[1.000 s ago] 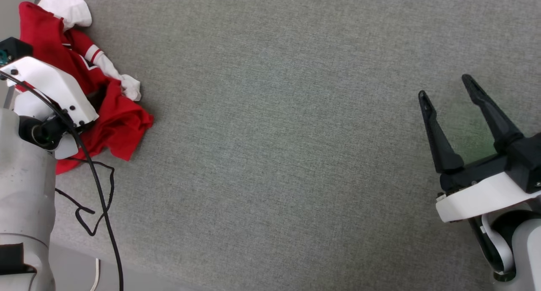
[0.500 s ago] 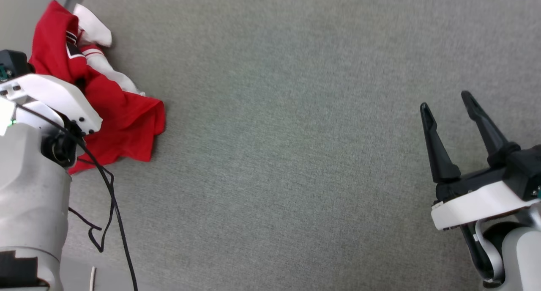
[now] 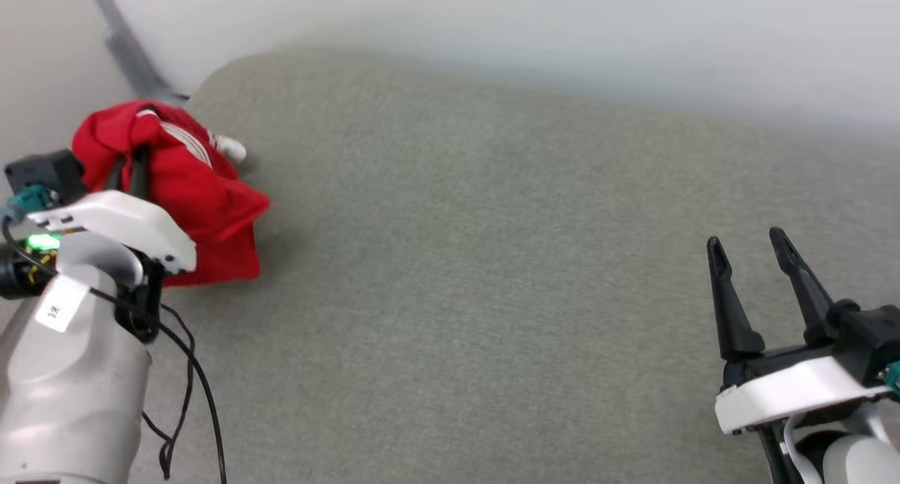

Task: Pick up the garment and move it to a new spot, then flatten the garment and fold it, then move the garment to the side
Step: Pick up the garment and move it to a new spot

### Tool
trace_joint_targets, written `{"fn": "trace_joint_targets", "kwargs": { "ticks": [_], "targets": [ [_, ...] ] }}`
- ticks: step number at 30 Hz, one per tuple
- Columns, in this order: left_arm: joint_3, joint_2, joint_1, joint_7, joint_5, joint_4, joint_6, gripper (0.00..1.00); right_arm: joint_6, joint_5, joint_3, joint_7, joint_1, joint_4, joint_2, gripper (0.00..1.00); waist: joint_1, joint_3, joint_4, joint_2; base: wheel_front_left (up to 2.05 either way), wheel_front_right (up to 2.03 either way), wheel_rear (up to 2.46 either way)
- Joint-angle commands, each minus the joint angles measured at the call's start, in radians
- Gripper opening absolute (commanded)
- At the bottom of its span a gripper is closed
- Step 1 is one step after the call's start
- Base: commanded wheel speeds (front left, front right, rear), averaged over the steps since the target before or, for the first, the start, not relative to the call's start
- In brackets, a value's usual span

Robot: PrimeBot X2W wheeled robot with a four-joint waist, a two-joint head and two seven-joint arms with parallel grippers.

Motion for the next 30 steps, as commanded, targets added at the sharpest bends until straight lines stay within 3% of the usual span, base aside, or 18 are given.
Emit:
{"fn": "trace_joint_targets", "kwargs": {
  "ticks": [1,9,16,23,30],
  "targets": [
    [-0.007,-0.013,0.021,-0.007,0.002,-0.023,0.003,0.00,-0.001,-0.006,-0.007,0.004,0.021,-0.002,0.004,1.00,0.0003,-0.038,-0.052,0.0000,0.00,0.00,0.00],
    [-0.059,-0.064,0.113,0.003,0.017,-0.160,0.001,0.00,-0.001,-0.012,-0.026,0.013,0.065,-0.015,0.011,1.00,0.0003,-0.072,-0.174,0.0000,0.00,0.00,0.00],
    [-0.159,-0.177,0.194,0.088,-0.001,-0.325,-0.024,0.00,-0.001,0.011,-0.036,0.022,0.081,-0.025,0.011,1.00,0.0003,-0.068,-0.317,0.0000,0.00,0.00,0.00],
    [-0.361,-0.270,0.235,0.195,0.021,-0.401,-0.053,0.00,-0.001,0.033,-0.029,0.012,0.076,-0.016,0.011,1.00,0.0003,-0.032,-0.405,0.0000,0.00,0.00,0.00],
    [-0.606,-0.303,0.332,0.265,-0.012,-0.429,-0.062,0.00,-0.001,0.046,-0.033,0.000,0.069,-0.003,0.011,1.00,0.0003,-0.004,-0.448,0.0000,0.00,0.00,0.00]
  ]
}}
